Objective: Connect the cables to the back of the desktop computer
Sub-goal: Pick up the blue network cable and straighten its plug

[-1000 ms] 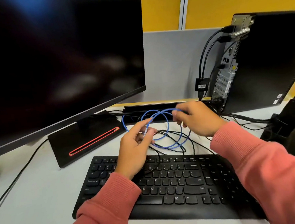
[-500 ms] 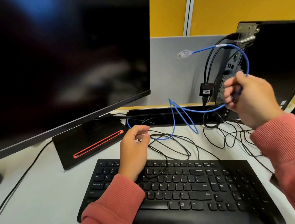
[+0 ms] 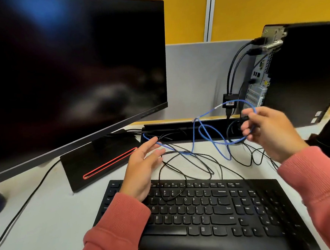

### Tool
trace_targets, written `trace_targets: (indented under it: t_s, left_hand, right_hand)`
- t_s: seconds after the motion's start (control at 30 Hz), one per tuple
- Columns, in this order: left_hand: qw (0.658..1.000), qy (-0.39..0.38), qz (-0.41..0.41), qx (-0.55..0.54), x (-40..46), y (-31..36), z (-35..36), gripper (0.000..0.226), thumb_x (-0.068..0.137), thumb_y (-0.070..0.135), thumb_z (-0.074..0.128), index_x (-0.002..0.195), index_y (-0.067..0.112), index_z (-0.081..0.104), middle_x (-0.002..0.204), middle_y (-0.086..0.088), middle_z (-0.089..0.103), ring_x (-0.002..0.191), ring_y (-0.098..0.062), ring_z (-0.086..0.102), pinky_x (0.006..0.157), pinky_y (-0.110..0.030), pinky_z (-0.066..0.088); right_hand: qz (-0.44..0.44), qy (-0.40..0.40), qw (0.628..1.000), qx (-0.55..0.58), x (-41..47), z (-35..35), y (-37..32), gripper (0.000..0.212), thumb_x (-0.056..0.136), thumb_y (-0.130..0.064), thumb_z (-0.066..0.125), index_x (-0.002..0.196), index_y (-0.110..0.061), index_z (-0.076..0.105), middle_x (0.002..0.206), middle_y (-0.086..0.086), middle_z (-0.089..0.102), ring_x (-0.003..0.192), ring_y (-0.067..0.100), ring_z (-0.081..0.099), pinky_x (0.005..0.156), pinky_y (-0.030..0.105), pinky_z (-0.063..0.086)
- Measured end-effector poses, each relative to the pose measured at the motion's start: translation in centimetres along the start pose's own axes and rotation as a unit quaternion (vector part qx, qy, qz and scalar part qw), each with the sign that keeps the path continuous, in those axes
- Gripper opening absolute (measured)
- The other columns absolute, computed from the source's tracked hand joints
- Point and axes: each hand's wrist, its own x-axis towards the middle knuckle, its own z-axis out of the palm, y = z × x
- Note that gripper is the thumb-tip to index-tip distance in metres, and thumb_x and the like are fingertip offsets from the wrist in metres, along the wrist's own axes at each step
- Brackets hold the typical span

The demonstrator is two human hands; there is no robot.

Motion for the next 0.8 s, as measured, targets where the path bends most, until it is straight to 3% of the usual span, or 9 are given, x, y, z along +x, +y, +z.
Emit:
trace_targets:
  t_s: [0.2,0.3,0.37,0.47,0.53,0.6,0.63,0.7,0.8]
  left_hand:
    - [0.995,-0.036,0.030,-0.092,-0.1,-0.1,0.0,0.051,0.095,-0.001,0.066,0.140,0.022,0.061,0.126,-0.006,0.055,0.118,-0.024,0.070,0.104,-0.037,0.054]
    - [0.990,-0.063,0.055,-0.112,-0.2,0.0,0.2,0.052,0.098,-0.006,0.058,0.143,0.021,0.059,0.127,-0.006,0.054,0.116,-0.024,0.071,0.093,-0.032,0.059]
    - [0.989,-0.075,0.061,-0.114,-0.3,0.1,0.4,0.053,0.099,-0.008,0.057,0.143,0.020,0.059,0.140,-0.005,0.054,0.119,-0.026,0.070,0.093,-0.032,0.059]
    - [0.983,-0.103,0.066,-0.136,-0.4,0.2,0.4,0.053,0.098,-0.010,0.055,0.144,0.016,0.058,0.152,-0.002,0.052,0.124,-0.029,0.067,0.096,-0.038,0.059]
    - [0.978,-0.118,0.065,-0.159,-0.6,0.4,0.4,0.054,0.098,-0.010,0.054,0.145,0.017,0.057,0.154,0.000,0.051,0.127,-0.031,0.065,0.097,-0.041,0.058]
    - [0.973,-0.128,0.065,-0.182,-0.8,0.6,0.5,0.056,0.097,-0.010,0.053,0.147,0.017,0.054,0.155,0.000,0.050,0.129,-0.031,0.063,0.096,-0.042,0.059]
    - [0.970,-0.133,0.067,-0.194,-0.9,0.7,0.6,0.058,0.096,-0.009,0.053,0.148,0.017,0.053,0.156,0.000,0.049,0.130,-0.031,0.062,0.096,-0.042,0.059]
    - [0.965,-0.136,0.068,-0.215,-1.1,0.9,0.5,0.060,0.092,-0.006,0.055,0.148,0.015,0.052,0.156,-0.001,0.049,0.131,-0.031,0.061,0.097,-0.043,0.058]
    - [0.961,-0.139,0.065,-0.231,-1.1,1.1,0.6,0.056,0.092,-0.006,0.053,0.146,0.010,0.052,0.155,-0.001,0.051,0.131,-0.031,0.061,0.098,-0.037,0.058]
  right_hand:
    - [0.042,-0.019,0.988,-0.151,0.1,0.0,3.6,0.034,0.102,0.000,0.049,0.135,-0.006,0.055,0.084,0.012,0.064,0.064,0.024,0.064,0.052,0.029,0.054]
    - [-0.029,0.003,0.933,-0.359,0.4,-0.7,4.4,0.054,0.098,-0.011,0.060,0.149,-0.016,0.045,0.119,0.008,0.063,0.100,0.030,0.067,0.085,0.042,0.057]
    - [-0.116,0.015,0.903,-0.414,-0.2,-0.1,3.9,0.055,0.094,-0.016,0.066,0.146,-0.023,0.048,0.129,0.004,0.052,0.107,0.025,0.060,0.096,0.040,0.050]
    - [-0.283,-0.001,0.901,-0.328,-2.8,2.2,2.2,0.027,0.091,-0.012,0.068,0.115,-0.023,0.065,0.102,-0.003,0.058,0.079,0.014,0.056,0.076,0.024,0.048]
    - [-0.338,-0.109,0.886,-0.298,-5.1,3.9,1.6,0.008,0.092,-0.017,0.068,0.087,-0.022,0.065,0.073,-0.009,0.060,0.063,0.011,0.054,0.061,0.025,0.044]
    - [-0.314,-0.251,0.846,-0.349,-7.1,5.7,2.3,0.022,0.093,-0.034,0.064,0.073,-0.025,0.061,0.058,-0.011,0.055,0.056,0.008,0.051,0.058,0.025,0.042]
    - [-0.290,-0.290,0.819,-0.402,-7.7,6.4,2.9,0.023,0.093,-0.041,0.062,0.075,-0.026,0.062,0.059,-0.013,0.056,0.059,0.006,0.052,0.061,0.026,0.046]
    - [-0.276,-0.275,0.779,-0.491,-7.7,7.1,4.6,0.018,0.094,-0.045,0.059,0.098,-0.030,0.066,0.080,-0.014,0.065,0.078,0.007,0.060,0.075,0.033,0.052]
    - [-0.250,-0.213,0.794,-0.512,-7.3,7.2,5.9,0.035,0.093,-0.039,0.064,0.124,-0.034,0.049,0.114,-0.014,0.056,0.089,0.017,0.062,0.083,0.038,0.053]
